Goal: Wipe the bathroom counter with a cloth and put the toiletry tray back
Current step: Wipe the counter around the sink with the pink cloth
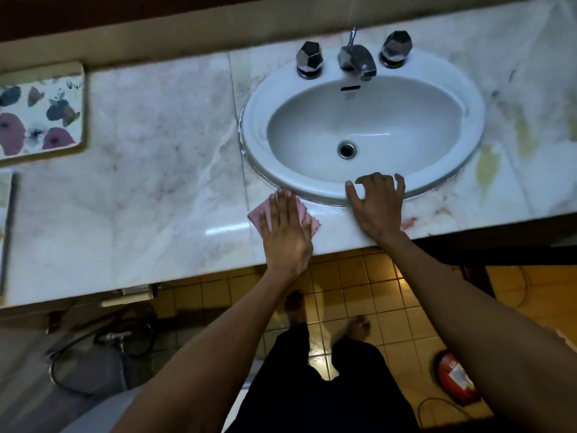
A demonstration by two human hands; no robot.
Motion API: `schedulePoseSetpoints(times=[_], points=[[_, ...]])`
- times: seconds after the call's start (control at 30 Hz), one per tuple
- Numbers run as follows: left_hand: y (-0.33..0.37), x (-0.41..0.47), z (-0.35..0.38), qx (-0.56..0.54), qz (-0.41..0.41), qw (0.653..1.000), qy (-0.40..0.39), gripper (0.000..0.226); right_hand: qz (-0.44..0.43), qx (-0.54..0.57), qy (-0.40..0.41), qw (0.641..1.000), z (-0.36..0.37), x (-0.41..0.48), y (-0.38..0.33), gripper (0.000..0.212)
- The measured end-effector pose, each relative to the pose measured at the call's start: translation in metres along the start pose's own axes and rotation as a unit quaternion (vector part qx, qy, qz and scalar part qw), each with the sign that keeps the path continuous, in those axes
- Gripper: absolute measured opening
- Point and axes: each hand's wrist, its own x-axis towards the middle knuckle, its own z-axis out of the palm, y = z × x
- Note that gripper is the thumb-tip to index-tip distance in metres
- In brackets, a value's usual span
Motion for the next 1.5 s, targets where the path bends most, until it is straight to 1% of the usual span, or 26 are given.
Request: schedulePoseSetpoints(times=[0.07,0.2,0.3,0.37,0.47,0.57,0.63,0.77,0.87,0.97,1.1,1.17,1.23,1.33,1.43,1.5], points=[[0.011,-0.009,0.004,0.0,0.01,1.0,-0.01,0.065,-0.008,0.019,0.005,1.0,0.0,0.0,0.003,0.042],[0.041,-0.029,0.016,0.031,0.071,0.997,-0.03,0.064,-0.062,0.087,0.0,0.994,-0.004,0.002,0.018,0.035],[0.066,-0.035,0.025,0.034,0.062,0.997,-0.032,0.063,-0.105,0.158,-0.013,0.982,-0.014,0.003,0.037,0.031],[0.082,-0.038,0.031,0.038,0.073,0.996,-0.038,0.063,-0.112,0.182,-0.013,0.977,-0.024,0.008,0.057,0.03],[0.118,-0.042,0.041,0.029,0.131,0.989,-0.056,0.064,-0.119,0.19,-0.003,0.975,-0.042,0.016,0.102,0.027],[0.164,-0.032,0.058,0.013,0.154,0.986,-0.067,0.063,-0.138,0.206,-0.024,0.968,-0.063,0.026,0.14,0.029],[0.195,-0.022,0.069,0.01,0.162,0.984,-0.071,0.062,-0.118,0.233,-0.015,0.965,-0.078,0.032,0.167,0.028],[0.254,0.002,0.088,0.009,0.194,0.978,-0.075,0.061,-0.05,0.244,0.043,0.967,-0.103,0.036,0.248,0.032],[0.28,0.019,0.099,-0.006,0.17,0.983,-0.072,0.059,0.005,0.232,0.075,0.97,-0.113,0.036,0.312,0.032],[0.299,0.027,0.106,-0.027,0.149,0.986,-0.066,0.06,0.069,0.22,0.082,0.97,-0.118,0.035,0.367,0.036],[0.323,0.037,0.106,-0.032,0.142,0.987,-0.061,0.07,0.131,0.23,0.065,0.962,-0.115,0.034,0.404,0.046],[0.341,0.048,0.108,-0.058,0.136,0.987,-0.067,0.075,0.137,0.239,0.068,0.959,-0.111,0.031,0.414,0.054],[0.364,0.065,0.113,-0.098,0.126,0.985,-0.065,0.071,0.136,0.24,0.057,0.96,-0.108,0.03,0.423,0.056],[0.39,0.097,0.122,-0.143,0.123,0.981,-0.055,0.065,0.107,0.215,0.031,0.97,-0.109,0.03,0.434,0.056],[0.401,0.119,0.127,-0.129,0.144,0.979,-0.058,0.063,0.069,0.15,0.013,0.986,-0.109,0.032,0.442,0.052],[0.4,0.117,0.13,-0.074,0.162,0.983,-0.04,0.062,0.052,0.123,-0.001,0.991,-0.109,0.032,0.443,0.049]])
